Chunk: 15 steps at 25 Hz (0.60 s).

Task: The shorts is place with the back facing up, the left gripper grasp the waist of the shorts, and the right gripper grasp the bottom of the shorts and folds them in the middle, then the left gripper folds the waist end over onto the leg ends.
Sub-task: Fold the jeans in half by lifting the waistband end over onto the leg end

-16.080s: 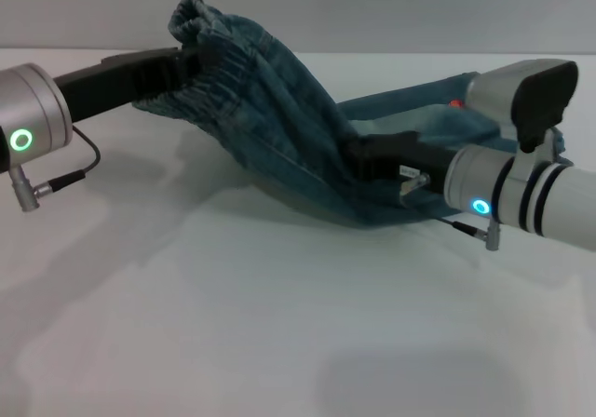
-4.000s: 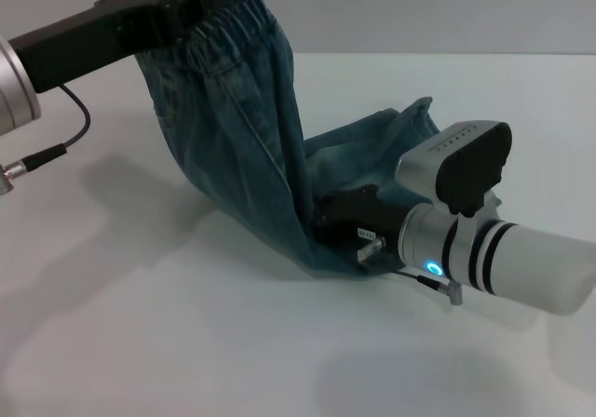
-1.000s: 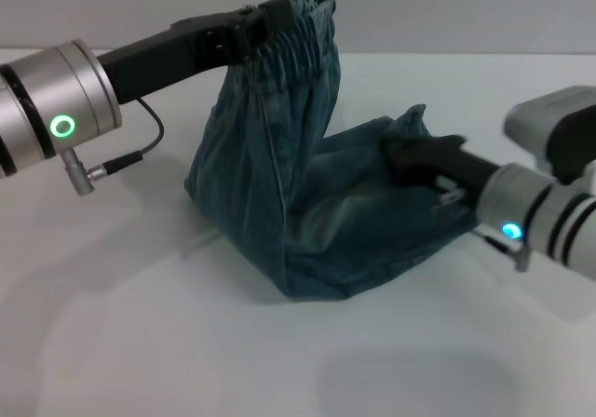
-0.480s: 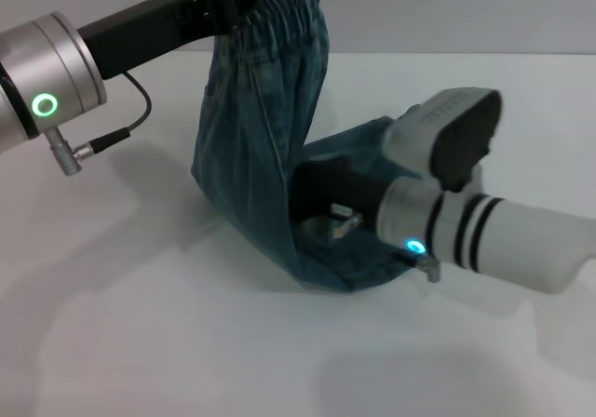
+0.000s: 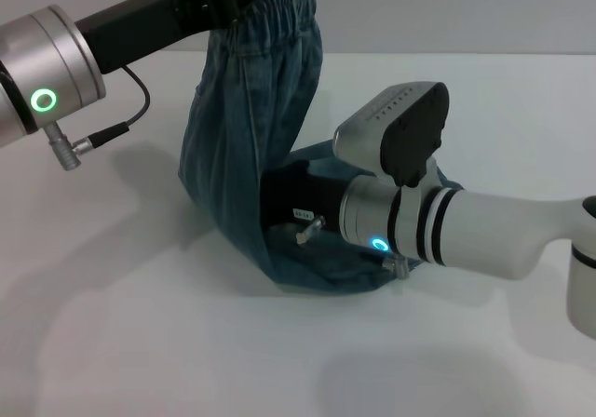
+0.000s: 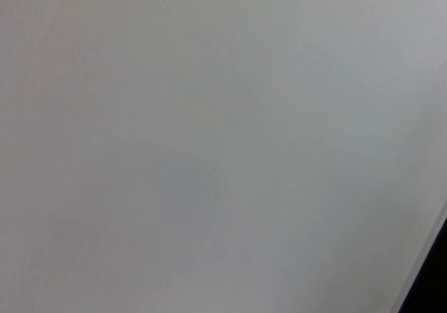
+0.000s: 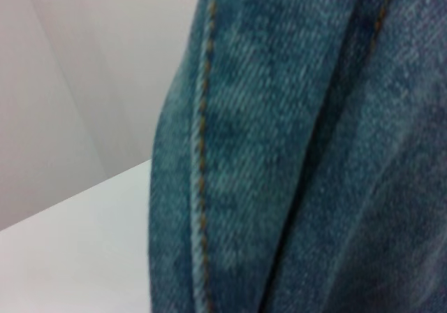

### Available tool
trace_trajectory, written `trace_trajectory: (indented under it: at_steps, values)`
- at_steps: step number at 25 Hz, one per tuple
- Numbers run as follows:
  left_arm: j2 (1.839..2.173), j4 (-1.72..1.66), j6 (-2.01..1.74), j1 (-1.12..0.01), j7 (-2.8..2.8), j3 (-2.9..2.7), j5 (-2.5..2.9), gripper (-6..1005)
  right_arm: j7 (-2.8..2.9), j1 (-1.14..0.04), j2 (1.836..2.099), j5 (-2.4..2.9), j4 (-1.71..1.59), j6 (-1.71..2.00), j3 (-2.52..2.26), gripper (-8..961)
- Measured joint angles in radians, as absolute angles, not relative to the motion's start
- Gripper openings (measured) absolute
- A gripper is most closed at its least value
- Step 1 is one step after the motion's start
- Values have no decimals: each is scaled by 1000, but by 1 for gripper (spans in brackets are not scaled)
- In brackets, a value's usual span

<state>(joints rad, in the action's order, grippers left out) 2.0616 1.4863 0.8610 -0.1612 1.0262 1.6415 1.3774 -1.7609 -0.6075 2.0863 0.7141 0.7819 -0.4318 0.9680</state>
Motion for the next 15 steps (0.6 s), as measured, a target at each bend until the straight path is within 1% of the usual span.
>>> trace_trajectory:
  at_steps: [3, 6, 8, 9, 12, 14, 15]
  values:
    - [2062, 1476, 858, -166, 1026, 1638, 1380, 9, -1761, -625, 2087, 713, 769, -431, 967, 130]
    - [2063, 1473, 858, -166, 1026, 1637, 1382, 8, -1761, -610, 2082, 713, 773, -425, 976, 131]
    - [2062, 1468, 857, -161, 1034, 1640, 1383, 8, -1761, -557, 2064, 725, 781, -426, 1031, 131]
    - [2062, 1468, 857, -161, 1034, 1640, 1383, 7, -1761, -557, 2064, 725, 781, -426, 1031, 131]
    - [2062, 1459, 845, -159, 1047, 1644, 1380, 6, -1762, -479, 2034, 748, 803, -448, 1112, 132]
    - [2062, 1456, 838, -159, 1056, 1643, 1380, 6, -1770, -418, 2029, 784, 825, -460, 1192, 133]
    - [2062, 1456, 838, -159, 1056, 1643, 1380, 6, -1774, -391, 2034, 819, 839, -465, 1244, 133]
